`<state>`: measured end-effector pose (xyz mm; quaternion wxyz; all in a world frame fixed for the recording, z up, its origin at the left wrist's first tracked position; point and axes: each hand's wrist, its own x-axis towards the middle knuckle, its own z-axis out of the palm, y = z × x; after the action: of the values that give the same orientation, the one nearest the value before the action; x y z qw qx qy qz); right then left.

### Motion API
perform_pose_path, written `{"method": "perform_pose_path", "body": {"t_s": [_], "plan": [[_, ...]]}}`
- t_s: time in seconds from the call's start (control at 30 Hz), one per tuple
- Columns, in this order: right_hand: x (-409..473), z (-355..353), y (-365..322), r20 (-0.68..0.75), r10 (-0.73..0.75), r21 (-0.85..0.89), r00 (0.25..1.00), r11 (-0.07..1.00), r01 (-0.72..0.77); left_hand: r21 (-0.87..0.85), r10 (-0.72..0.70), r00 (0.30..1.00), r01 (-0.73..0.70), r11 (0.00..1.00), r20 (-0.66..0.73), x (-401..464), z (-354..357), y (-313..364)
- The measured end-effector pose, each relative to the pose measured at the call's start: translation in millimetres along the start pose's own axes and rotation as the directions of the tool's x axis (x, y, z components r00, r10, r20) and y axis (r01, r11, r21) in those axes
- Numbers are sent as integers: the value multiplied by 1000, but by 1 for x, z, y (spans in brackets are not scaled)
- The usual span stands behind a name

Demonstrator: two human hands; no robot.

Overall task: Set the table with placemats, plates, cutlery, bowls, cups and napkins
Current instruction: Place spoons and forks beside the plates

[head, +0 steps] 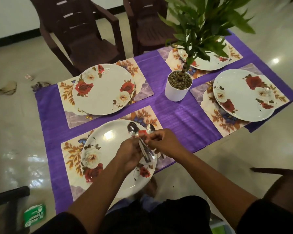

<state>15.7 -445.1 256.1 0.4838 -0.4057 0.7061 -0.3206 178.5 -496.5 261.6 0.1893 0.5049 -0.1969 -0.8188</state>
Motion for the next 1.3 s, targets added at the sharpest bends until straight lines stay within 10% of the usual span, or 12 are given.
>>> {"method": "perform_pose_path", "body": {"t_s": [0.7,1.3], "plan": [[-35,-63,-4,-202,222,135,954,971,-197,134,-60,993,46,990,100,7,75,2],[-3,-366,128,-258,144,-185,955,963,-195,355,82,945,38,934,-316,131,274,-82]]}}
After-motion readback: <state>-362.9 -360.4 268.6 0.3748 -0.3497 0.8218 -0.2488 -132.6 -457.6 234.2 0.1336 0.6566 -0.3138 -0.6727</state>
